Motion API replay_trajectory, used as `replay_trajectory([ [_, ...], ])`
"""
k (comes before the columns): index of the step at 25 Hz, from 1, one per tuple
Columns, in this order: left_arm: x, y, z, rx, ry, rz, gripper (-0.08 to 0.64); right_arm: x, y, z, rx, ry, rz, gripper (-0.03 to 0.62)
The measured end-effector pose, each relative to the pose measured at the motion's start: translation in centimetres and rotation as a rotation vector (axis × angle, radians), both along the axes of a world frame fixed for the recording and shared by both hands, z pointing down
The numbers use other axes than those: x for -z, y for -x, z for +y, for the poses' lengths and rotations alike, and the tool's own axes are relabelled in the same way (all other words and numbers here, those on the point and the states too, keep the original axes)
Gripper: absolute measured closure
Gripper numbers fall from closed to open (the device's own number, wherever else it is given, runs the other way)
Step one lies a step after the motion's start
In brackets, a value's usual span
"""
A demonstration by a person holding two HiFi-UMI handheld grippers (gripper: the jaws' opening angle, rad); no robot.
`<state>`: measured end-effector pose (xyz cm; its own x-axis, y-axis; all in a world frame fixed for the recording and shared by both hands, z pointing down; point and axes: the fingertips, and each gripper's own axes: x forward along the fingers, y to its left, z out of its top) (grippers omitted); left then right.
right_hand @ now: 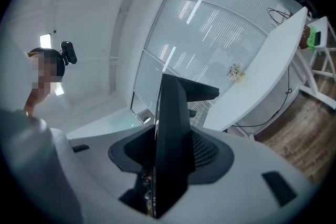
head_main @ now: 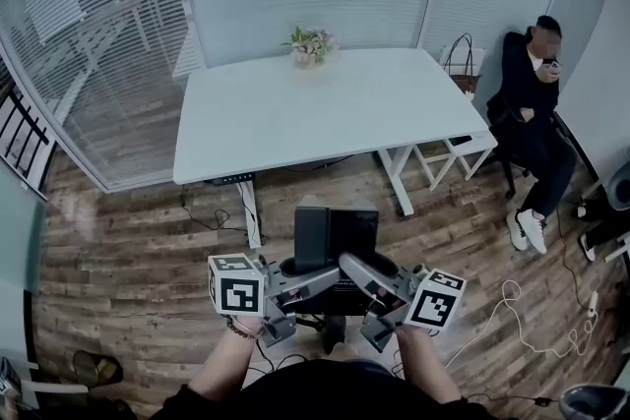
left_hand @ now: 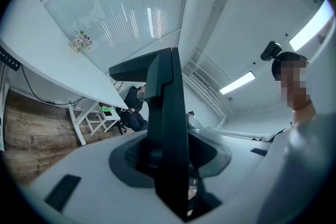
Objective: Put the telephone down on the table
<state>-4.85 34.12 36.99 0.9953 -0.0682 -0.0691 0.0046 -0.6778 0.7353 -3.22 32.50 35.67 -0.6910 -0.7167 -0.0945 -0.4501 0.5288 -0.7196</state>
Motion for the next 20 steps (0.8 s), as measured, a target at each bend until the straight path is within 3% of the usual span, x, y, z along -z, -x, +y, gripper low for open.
replay_trajectory([
  [20,0.7,-6.1,-11.0,0.081,-0.003,0.012,0.374,0.8,-5.9,-11.1,0.088,-0.003,0.006,0.402],
])
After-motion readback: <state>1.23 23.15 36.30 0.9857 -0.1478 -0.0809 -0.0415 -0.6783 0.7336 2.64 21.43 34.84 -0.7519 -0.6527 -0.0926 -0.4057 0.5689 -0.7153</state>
